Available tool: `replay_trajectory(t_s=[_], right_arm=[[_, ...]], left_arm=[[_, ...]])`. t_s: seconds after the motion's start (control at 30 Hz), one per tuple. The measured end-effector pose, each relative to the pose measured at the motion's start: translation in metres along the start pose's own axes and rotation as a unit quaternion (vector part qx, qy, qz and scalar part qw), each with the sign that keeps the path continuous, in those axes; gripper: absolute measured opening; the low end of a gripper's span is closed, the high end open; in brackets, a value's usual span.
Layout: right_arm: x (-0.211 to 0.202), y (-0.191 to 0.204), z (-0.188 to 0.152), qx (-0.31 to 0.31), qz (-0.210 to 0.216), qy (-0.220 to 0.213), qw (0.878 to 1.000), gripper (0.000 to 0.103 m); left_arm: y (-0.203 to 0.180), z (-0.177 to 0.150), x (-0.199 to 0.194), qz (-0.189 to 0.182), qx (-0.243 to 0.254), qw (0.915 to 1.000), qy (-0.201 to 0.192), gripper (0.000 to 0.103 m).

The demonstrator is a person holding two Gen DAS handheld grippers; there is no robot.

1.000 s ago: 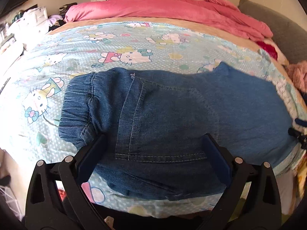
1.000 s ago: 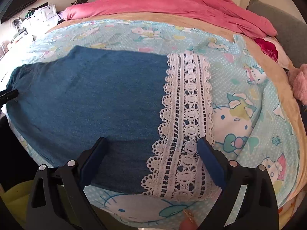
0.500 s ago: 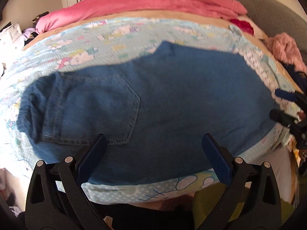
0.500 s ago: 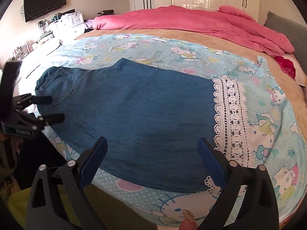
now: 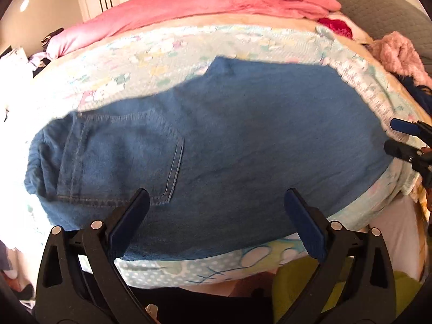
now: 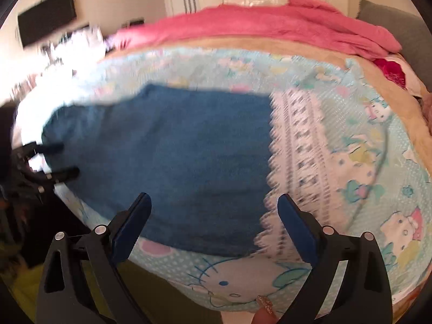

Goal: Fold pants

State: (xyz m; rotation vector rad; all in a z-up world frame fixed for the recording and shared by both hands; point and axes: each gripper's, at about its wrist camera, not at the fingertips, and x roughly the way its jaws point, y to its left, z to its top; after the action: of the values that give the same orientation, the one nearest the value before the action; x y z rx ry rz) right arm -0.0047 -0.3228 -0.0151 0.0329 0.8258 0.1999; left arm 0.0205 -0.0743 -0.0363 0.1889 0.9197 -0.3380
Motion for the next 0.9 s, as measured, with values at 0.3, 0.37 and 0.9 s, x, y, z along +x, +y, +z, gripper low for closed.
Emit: replay_trajectory(t_s=[0.3,0.37,0.9], right_arm=[[-0.043,-0.036,0.006,0.027,-0.020,-0.060,0.998,0.097],[-0.048,-0.042,0.004,0.034,-0.022,-0.066,0.997,0.097],[-0.065,-0.074,-0.008,0.071,-0.053,-0.078,0.993,0.097]], left_arm=[[-0.015,0.028,-0.019,-0.002,0.005,0.9996,-0.027,0.094],[-0.019,0.034,-0.020,-0.004,0.009,0.9995,-0.031,0.094],[-0.090,0.105,0.008,-0.041,0.099,0.9936,-0.037,0.094]])
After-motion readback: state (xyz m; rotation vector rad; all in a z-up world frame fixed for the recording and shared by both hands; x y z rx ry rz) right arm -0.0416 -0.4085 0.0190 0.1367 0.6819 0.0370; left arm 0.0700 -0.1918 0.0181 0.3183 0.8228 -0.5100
